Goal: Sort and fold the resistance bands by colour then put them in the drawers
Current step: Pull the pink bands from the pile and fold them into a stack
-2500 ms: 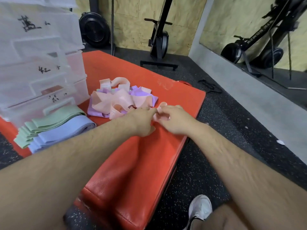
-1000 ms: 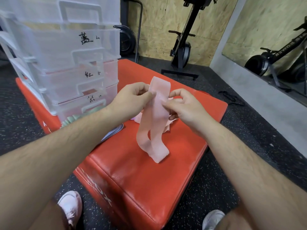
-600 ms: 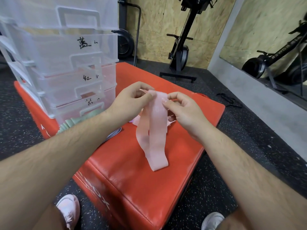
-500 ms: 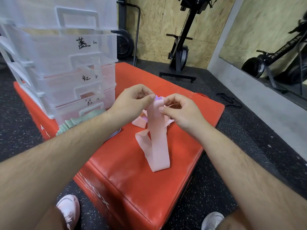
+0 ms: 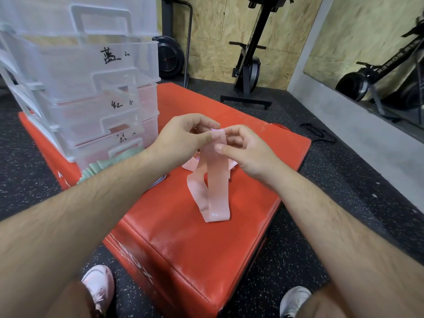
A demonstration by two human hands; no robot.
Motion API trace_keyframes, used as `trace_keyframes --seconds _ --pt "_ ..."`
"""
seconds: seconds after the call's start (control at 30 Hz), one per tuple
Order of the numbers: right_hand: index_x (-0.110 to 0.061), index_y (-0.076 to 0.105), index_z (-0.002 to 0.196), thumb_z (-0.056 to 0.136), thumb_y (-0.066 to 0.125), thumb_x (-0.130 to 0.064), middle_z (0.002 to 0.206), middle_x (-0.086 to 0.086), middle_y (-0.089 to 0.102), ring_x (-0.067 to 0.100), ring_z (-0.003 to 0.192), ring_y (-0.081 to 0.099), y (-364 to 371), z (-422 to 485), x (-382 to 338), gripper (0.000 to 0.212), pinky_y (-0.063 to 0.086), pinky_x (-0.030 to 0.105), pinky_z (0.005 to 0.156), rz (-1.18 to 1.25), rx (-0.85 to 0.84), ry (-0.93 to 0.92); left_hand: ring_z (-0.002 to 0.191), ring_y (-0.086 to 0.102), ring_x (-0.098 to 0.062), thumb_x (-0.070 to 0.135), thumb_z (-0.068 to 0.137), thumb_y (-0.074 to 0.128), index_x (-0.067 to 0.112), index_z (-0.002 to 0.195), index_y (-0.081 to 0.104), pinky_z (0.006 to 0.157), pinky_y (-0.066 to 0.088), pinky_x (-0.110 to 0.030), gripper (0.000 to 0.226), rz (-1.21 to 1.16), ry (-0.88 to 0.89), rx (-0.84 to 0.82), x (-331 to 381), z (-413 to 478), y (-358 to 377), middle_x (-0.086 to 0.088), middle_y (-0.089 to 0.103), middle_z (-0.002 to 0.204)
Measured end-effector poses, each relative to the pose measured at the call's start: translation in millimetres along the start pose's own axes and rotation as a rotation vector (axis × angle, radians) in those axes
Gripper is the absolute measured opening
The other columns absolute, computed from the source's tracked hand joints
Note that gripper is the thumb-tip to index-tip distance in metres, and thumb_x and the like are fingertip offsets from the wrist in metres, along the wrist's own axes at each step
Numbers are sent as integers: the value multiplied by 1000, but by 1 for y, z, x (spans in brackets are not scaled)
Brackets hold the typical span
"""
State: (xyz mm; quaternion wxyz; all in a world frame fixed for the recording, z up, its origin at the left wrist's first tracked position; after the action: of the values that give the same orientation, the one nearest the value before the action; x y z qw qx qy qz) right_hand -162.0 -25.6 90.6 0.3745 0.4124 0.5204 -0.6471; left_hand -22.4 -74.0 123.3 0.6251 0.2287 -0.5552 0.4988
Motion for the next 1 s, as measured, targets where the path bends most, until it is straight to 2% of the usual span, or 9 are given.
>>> trace_keyframes --seconds 0.07,0.1,0.27,0.4,0.53,0.63,0.7,0.87,1.0 --pt "-12 67 112 87 68 -29 104 18 74 28 99 72 10 -1 1 30 55 58 87 -52 -35 -25 50 53 0 16 88 75 15 108 72 43 43 -15 21 13 -7 -14 1 -1 2 7 63 72" --pt "-10 69 108 86 67 -29 102 24 72 29 93 70 12 -2 0 30 53 58 85 -64 -26 -40 46 51 2 17 88 75 15 108 72 43 41 -13 20 33 -8 -26 2 -3 3 6 62 73" --pt "-6 65 105 91 71 -19 85 17 64 22 75 60 20 0 -1 19 48 45 67 -53 -67 -35 47 51 3 16 90 71 21 86 73 46 39 -10 7 91 26 -1 3 -5 -3 11 61 64" --pt "-14 71 105 76 80 -29 100 12 75 24 89 73 31 -3 19 34 57 44 82 -146 -236 72 66 58 -7 22 90 72 26 83 73 66 54 -34 8 -12 -5 113 -8 0 -25 12 64 70" --pt "-5 71 97 69 86 -41 85 4 70 17 81 64 18 -10 37 48 50 39 80 -296 -369 161 77 62 -23 22 90 71 21 84 71 75 60 -48 6 -81 -124 172 -39 1 -47 1 63 81" --pt "-17 75 93 62 89 -46 91 1 75 13 86 66 -10 -12 45 45 50 37 88 -341 -353 214 72 63 -25 14 93 67 10 89 64 62 59 -32 7 -91 -201 174 -68 -5 -47 -7 61 80" --pt "-24 73 84 64 91 -41 82 -10 73 8 79 65 -29 -15 56 32 48 31 81 -403 -369 250 67 59 -19 11 93 65 14 84 61 59 53 -24 11 -48 -225 225 -82 -11 -50 -5 61 78" --pt "-27 73 97 77 86 -33 94 -11 77 14 91 72 -73 -28 103 25 55 35 83 -618 -401 399 65 55 -20 17 88 69 19 76 61 61 53 -28 14 -13 -317 291 -122 -29 -56 -4 60 74" --pt "-23 70 87 84 80 -24 83 -8 73 16 83 66 -93 -36 140 10 48 34 79 -580 -357 487 69 57 -22 26 83 68 18 81 62 67 48 -36 11 147 -379 300 -154 -52 -51 -2 64 73"
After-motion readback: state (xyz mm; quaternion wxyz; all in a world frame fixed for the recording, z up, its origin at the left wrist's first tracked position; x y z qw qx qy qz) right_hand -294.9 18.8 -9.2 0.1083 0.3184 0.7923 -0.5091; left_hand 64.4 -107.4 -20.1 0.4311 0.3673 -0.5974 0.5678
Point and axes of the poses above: each hand's wrist, its own z-axis towards the middle knuckle, its own y-axis out of the palm, x = y × z, the point moved 10 cm from there along z, towards the middle knuckle
